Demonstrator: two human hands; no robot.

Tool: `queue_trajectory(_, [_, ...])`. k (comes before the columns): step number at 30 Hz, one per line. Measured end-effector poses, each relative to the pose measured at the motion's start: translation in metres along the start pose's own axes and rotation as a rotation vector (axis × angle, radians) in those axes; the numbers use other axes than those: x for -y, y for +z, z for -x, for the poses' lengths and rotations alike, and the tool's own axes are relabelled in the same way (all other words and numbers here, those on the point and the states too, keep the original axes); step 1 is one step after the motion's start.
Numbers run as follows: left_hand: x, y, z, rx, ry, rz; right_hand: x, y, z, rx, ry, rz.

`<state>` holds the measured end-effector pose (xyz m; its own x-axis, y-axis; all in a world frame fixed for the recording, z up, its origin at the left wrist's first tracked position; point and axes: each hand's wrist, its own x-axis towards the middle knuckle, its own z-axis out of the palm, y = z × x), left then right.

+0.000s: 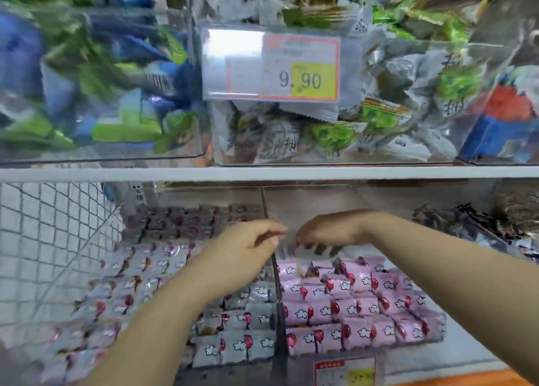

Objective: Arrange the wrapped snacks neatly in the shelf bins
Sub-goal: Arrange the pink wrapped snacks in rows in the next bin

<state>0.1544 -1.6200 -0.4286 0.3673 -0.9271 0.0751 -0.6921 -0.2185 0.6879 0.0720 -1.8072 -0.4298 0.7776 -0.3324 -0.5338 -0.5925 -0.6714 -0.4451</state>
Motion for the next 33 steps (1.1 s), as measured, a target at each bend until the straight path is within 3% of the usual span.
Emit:
queue_trajectory(9, [0.022,-0.009,-0.009,0.103,0.004,0.123,0.013,0.009,-0.062,0.233,0.275,0.081])
queue_trajectory(18, [0.027,-0.008,-0.013,0.104,-0.017,0.145,0.004,-0.012,-0.052,-0.039,0.112,-0.106])
queue_trajectory(23, [0.026,-0.005,-0.014,0.087,-0.012,0.159,-0.009,-0.009,-0.046,0.266,0.092,-0.097])
queue_trajectory(33, [0.029,-0.004,-0.015,0.059,-0.024,0.175,-0.006,0.004,-0.050,0.149,0.149,0.088])
